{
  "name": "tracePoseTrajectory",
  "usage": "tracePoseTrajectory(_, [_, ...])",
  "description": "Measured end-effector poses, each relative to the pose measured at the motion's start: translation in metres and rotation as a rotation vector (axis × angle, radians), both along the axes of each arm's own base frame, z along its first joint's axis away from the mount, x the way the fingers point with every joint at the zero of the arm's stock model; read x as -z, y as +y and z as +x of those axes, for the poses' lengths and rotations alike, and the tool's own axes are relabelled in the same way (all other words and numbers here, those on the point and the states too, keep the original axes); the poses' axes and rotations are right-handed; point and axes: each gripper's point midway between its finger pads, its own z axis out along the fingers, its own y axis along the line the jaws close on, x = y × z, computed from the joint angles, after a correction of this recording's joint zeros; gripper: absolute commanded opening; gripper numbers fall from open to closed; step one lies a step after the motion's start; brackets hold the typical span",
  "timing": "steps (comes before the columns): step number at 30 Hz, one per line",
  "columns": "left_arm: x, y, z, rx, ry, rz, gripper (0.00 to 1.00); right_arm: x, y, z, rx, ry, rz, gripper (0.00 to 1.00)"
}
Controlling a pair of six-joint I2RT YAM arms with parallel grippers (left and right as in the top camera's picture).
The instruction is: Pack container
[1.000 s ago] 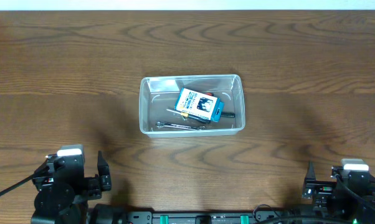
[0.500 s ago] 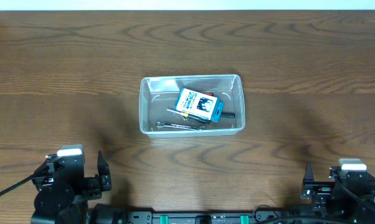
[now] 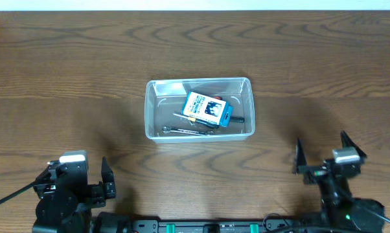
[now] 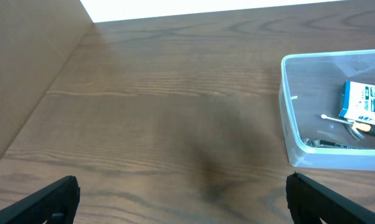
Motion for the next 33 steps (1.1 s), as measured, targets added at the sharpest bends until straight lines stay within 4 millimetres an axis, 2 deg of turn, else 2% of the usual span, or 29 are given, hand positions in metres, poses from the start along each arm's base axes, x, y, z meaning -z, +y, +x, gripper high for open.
tracePoseTrajectory(3, [0.000, 0.000, 0.000, 0.000, -0.001, -0.001, 0.98, 0.015, 0.003, 0.014, -0.011, -0.040, -0.023, 0.99])
tracePoseTrajectory(5, [0.000, 0.000, 0.000, 0.000, -0.001, 0.000, 0.98, 0.036, 0.004, 0.022, -0.015, -0.018, -0.045, 0.99])
tracePoseTrajectory(9, [0.000, 0.000, 0.000, 0.000, -0.001, -0.001, 0.98, 0.093, 0.005, 0.032, -0.023, 0.090, -0.093, 0.99])
tracePoseTrajectory(11, [0.000, 0.000, 0.000, 0.000, -0.001, -0.001, 0.98, 0.105, 0.005, 0.033, -0.024, 0.116, -0.102, 0.99])
tracePoseTrajectory(33, [0.000, 0.000, 0.000, 0.000, 0.000, -0.001, 0.98, 0.104, 0.004, 0.033, -0.014, 0.110, -0.109, 0.99])
